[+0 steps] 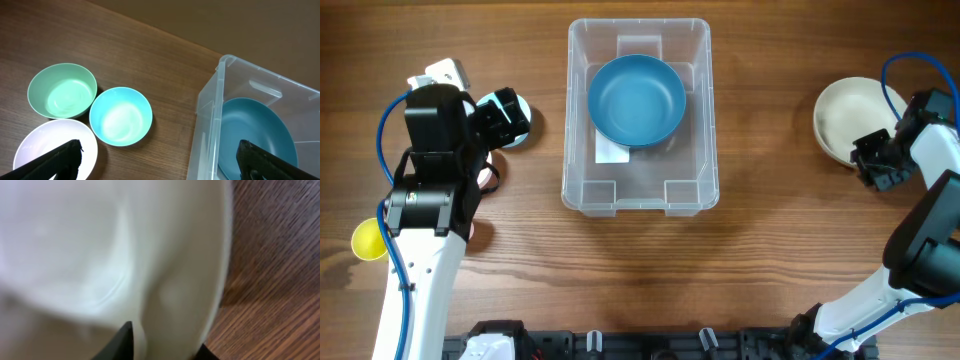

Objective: Pack container
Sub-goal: 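Grasp the cream plate rim with the right gripper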

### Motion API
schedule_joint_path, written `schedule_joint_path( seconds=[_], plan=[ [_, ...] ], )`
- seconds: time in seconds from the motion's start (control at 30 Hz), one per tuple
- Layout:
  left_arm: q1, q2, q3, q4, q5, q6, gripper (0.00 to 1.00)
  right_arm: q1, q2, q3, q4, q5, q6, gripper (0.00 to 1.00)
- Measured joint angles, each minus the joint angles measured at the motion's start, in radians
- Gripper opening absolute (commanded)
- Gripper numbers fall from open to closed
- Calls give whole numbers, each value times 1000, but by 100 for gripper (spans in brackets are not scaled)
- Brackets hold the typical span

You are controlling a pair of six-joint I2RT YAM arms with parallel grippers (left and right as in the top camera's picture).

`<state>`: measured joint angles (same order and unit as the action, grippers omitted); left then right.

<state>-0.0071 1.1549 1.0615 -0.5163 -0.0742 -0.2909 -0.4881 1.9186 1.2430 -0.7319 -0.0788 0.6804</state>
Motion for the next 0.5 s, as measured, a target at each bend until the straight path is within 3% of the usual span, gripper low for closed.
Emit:
schedule_joint_path(
  seconds=[0.13, 0.5],
  plan=[
    [0, 0, 0, 0, 0, 0, 100, -1, 0, 0, -7, 0, 4, 4],
    [0, 0, 0, 0, 0, 0, 100, 21, 0, 0, -12, -5, -33, 4]
  ],
)
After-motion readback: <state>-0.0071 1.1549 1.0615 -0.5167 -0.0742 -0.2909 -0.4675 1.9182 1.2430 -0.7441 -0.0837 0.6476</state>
